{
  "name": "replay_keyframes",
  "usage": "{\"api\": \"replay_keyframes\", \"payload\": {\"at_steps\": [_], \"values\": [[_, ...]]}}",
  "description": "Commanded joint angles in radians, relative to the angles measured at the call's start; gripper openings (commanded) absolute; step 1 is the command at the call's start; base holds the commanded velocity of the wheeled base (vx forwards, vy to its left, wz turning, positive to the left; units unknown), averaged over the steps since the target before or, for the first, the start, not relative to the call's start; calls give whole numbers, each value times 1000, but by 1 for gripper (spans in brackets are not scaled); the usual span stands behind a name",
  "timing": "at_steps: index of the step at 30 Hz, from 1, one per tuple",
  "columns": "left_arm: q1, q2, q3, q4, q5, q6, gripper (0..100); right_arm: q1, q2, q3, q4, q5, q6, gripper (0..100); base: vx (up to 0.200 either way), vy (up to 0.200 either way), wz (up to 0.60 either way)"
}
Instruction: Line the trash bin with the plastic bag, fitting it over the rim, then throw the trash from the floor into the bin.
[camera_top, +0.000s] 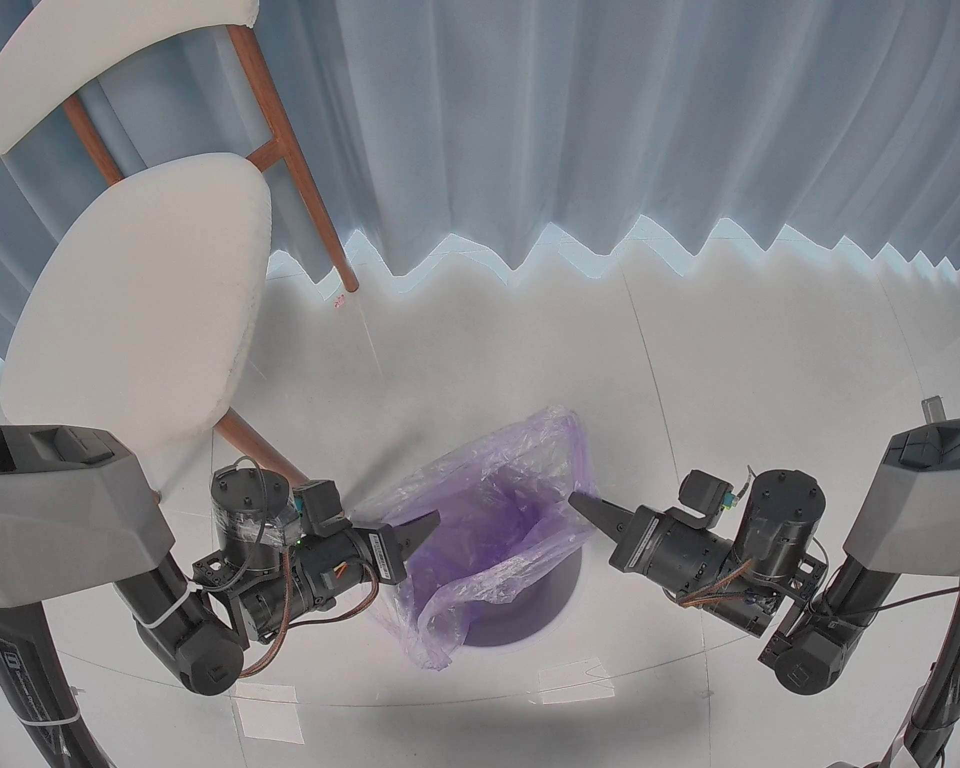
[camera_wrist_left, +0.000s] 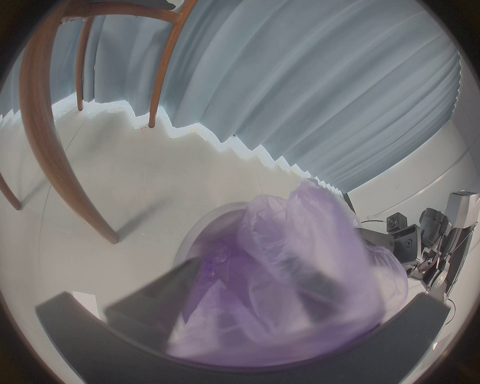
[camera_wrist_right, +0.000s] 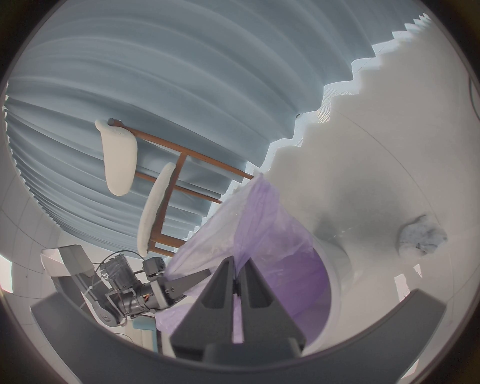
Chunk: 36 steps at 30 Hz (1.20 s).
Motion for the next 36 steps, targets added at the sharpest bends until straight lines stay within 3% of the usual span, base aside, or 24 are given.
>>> {"api": "replay_keyframes", "payload": {"at_steps": [1,4,8,13,15,27,36], "values": [[0,-1,-50,2,1,-2,0,-37,4,-61,2,62,32,0,0,0,0],[8,2,-92,5,-4,-9,0,-80,4,-118,15,120,92,0,0,0,0],[19,10,-133,5,-27,-28,0,-110,15,-191,61,131,119,0,0,0,0],[23,13,-196,12,-50,-181,0,-149,40,-312,151,131,150,0,0,0,0],[37,19,-207,35,-51,-199,0,-154,55,-358,163,129,170,0,0,0,0],[51,23,-227,183,-45,-204,0,-243,213,-627,271,131,170,0,0,0,0],[52,14,-224,207,-47,-204,0,-260,265,-638,254,132,168,0,0,0,0]]}}
